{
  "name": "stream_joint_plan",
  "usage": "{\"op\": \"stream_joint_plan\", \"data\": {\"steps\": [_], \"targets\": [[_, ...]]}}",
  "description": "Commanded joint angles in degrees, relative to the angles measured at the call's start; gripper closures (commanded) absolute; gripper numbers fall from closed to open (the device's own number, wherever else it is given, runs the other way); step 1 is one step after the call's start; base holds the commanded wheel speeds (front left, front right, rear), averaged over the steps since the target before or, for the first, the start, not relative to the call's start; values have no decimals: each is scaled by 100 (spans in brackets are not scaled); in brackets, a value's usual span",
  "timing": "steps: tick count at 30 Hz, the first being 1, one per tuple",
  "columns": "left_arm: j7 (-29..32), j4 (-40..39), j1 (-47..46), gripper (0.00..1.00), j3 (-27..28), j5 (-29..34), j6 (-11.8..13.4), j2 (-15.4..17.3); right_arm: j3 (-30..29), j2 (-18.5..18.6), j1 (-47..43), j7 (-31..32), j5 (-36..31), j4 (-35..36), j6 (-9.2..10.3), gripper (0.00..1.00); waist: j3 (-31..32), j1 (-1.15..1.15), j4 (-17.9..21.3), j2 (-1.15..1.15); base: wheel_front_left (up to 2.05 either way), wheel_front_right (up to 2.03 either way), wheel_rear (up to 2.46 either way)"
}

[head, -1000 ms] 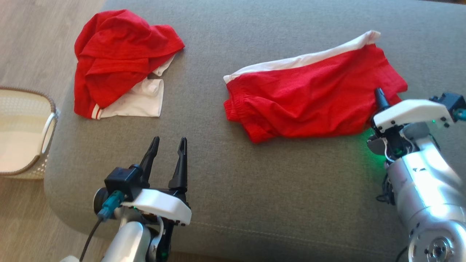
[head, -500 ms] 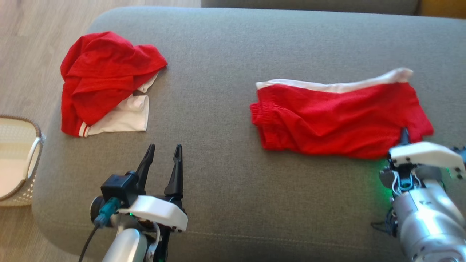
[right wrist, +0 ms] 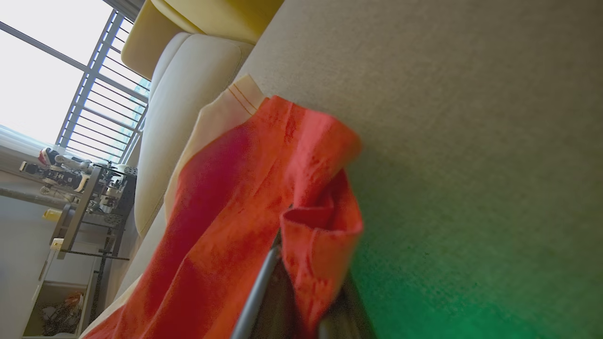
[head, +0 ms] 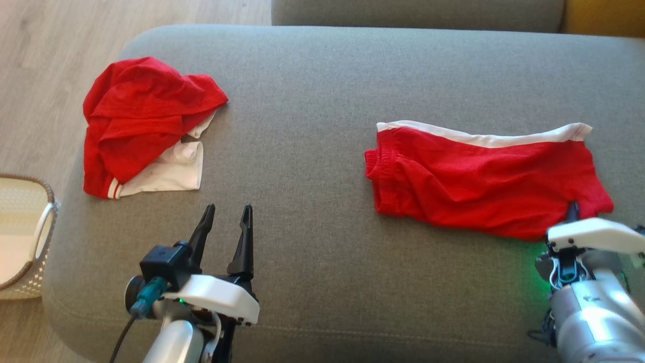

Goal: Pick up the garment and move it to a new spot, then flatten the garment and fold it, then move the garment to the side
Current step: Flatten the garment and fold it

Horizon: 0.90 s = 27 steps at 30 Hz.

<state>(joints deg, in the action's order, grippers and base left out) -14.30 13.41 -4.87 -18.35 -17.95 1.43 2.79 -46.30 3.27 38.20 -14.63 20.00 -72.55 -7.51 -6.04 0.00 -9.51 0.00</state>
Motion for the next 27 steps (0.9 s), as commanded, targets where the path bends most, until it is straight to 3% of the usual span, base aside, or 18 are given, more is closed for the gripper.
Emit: {"op": "stream_joint_plan", "data": {"steps": [1,9,14,21,27], "targets": [[-70,-150,-111,0,199,29,-15,9,145,-34,295,-36,-85,182,2,100,40,0,-12,0,0,0,0],[-70,-132,-35,0,264,18,-31,9,1408,-38,846,-36,120,24,2,100,225,0,-132,0,0,0,0],[-70,-114,17,0,321,30,-57,9,2798,-38,923,-36,944,197,2,100,281,0,-242,0,0,0,0],[-70,-120,42,0,378,24,-62,9,5769,-38,-125,-36,2905,1707,2,100,270,0,-338,0,0,0,0],[-70,-148,68,0,393,15,-49,9,6649,-39,-656,-37,3226,2164,2,100,240,0,-404,0,0,0,0]]}}
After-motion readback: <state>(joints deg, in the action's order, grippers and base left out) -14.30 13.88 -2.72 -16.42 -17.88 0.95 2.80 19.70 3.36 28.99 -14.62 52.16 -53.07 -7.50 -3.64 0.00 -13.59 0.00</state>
